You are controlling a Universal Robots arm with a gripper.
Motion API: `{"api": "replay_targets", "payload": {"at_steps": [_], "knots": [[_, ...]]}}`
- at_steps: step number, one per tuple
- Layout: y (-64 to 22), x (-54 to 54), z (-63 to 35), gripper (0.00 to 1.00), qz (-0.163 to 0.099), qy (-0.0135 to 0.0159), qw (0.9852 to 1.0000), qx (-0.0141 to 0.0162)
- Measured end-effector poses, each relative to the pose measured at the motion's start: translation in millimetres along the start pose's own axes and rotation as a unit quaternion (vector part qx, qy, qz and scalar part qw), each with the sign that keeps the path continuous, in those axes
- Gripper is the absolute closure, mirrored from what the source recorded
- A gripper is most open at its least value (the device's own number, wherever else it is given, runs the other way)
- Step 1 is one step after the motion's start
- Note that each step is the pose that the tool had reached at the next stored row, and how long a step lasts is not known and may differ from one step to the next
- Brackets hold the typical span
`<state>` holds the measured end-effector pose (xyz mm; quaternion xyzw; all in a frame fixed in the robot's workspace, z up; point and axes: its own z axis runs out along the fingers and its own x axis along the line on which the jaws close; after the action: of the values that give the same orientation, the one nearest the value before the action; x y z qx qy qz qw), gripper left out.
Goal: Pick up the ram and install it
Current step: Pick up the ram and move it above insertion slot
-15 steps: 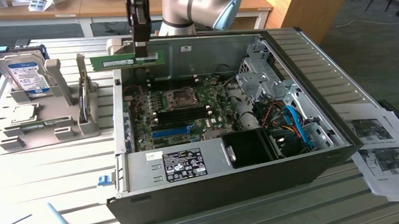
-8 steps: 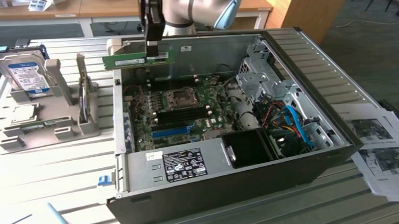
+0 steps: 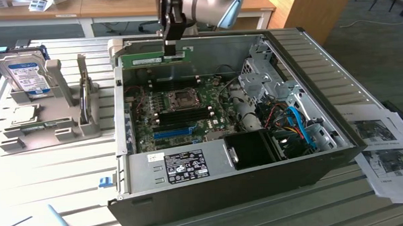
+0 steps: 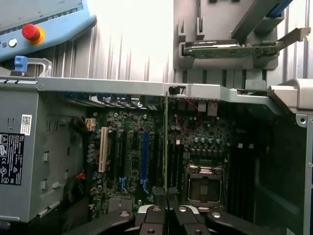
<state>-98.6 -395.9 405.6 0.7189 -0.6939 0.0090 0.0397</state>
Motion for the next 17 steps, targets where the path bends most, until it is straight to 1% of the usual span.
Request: {"api": "replay_targets", "payload": {"at_steps": [13, 17], "knots": [[-39.9, 1.5, -1.7, 0.89, 0.000, 0.0000, 1.0000, 0.0000], [-50.5, 1.9, -2.2, 0.89, 0.000, 0.0001, 1.0000, 0.0000]]}}
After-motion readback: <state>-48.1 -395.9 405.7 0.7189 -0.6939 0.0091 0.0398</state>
